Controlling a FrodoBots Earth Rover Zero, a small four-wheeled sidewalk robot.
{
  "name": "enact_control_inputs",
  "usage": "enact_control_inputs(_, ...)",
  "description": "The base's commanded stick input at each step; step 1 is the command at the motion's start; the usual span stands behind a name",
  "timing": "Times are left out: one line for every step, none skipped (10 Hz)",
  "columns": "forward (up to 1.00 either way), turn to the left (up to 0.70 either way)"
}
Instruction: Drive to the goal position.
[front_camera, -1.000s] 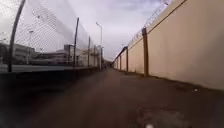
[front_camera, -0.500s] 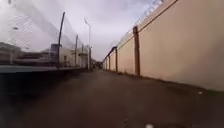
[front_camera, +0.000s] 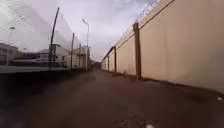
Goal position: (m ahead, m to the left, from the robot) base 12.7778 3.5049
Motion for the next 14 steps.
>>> enact_control_inputs(1.00, 0.00)
enact_control_inputs(1.00, 0.00)
enact_control_inputs(1.00, 0.00)
enact_control_inputs(1.00, 0.00)
enact_control_inputs(1.00, 0.00)
enact_control_inputs(1.00, 0.00)
enact_control_inputs(1.00, 0.00)
enact_control_inputs(1.00, 0.00)
enact_control_inputs(1.00, 0.00)
enact_control_inputs(1.00, 0.00)
enact_control_inputs(1.00, 0.00)
enact_control_inputs(1.00, 0.00)
enact_control_inputs(1.00, 0.00)
enact_control_inputs(1.00, 0.00)
